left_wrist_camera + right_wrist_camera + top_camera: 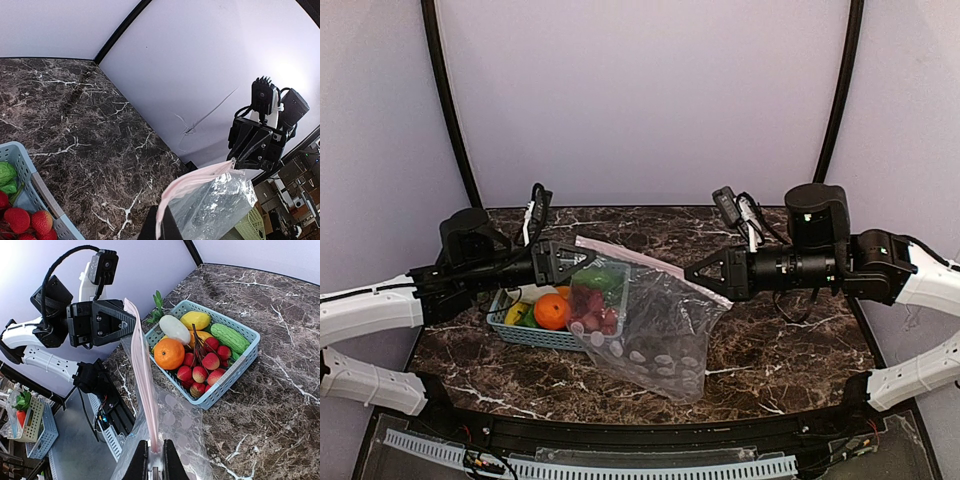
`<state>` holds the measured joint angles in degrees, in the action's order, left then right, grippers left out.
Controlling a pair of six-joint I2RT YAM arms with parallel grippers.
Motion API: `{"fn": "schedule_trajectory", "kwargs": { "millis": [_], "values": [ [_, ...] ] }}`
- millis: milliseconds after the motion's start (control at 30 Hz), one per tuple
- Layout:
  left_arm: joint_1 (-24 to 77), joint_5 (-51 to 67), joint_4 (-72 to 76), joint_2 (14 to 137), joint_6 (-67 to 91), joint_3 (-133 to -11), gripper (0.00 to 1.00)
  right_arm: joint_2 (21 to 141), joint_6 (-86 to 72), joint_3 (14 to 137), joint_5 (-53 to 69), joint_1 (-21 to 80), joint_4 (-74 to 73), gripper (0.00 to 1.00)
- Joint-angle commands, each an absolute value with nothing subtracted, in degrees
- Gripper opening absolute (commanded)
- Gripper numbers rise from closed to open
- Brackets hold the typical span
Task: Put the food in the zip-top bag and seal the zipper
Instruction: Unzip the zipper from the zipper food storage bag.
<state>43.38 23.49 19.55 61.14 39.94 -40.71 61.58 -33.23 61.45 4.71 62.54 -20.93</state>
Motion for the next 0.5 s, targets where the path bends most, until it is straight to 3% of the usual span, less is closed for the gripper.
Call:
{"fn": "schedule_trajectory", "kwargs": {
  "millis": [0,467],
  "values": [
    [41.75,21.00,16.90,59.37,40.32,-39.38,0.01,60.18,-33.07,61.22,5.10,61.96,-23.18,0.00],
    [41.04,20.98,15.73,57.81,40.26,-39.12,0.01,58.06,-33.52,61.00,4.17,61.87,-26.92,0.00]
  ]
}}
